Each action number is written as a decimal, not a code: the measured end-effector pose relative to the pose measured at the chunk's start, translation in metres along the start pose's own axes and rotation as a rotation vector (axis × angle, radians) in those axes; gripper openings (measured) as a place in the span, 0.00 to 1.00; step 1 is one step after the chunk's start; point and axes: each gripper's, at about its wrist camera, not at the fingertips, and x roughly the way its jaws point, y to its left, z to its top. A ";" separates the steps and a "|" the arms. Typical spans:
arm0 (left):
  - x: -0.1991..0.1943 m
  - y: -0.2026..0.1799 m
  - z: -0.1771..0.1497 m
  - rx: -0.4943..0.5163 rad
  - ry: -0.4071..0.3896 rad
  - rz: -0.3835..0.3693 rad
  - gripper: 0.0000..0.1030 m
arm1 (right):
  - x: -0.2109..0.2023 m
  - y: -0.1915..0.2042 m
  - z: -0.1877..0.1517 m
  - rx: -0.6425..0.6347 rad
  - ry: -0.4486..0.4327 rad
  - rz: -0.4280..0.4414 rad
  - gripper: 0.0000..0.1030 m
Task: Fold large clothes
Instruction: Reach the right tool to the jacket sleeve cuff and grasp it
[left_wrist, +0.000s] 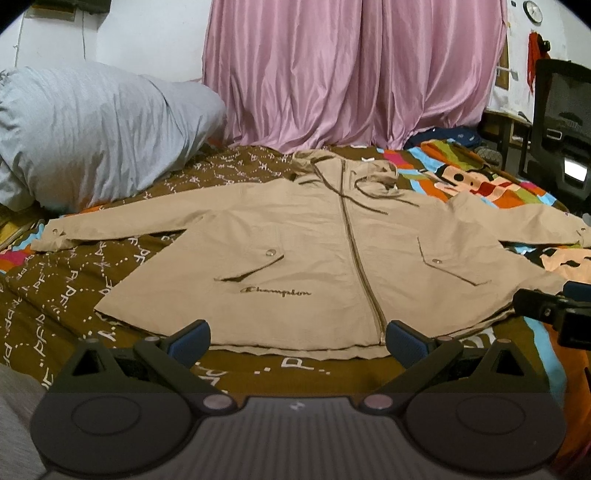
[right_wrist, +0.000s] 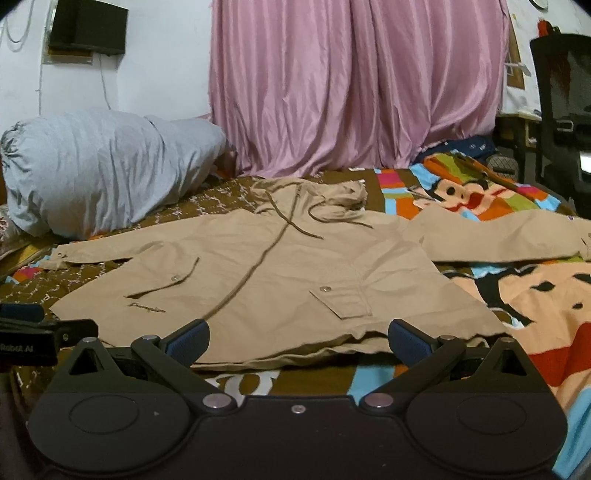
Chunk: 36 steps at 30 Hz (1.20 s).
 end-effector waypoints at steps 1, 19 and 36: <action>0.001 0.000 -0.001 0.003 0.008 -0.001 1.00 | 0.000 0.000 -0.001 0.007 0.007 -0.006 1.00; 0.092 0.026 0.068 -0.073 0.019 -0.096 1.00 | 0.001 -0.100 0.076 0.089 0.008 -0.160 1.00; 0.203 0.041 0.072 -0.075 0.110 -0.127 1.00 | 0.090 -0.433 0.105 0.832 -0.037 -0.386 0.94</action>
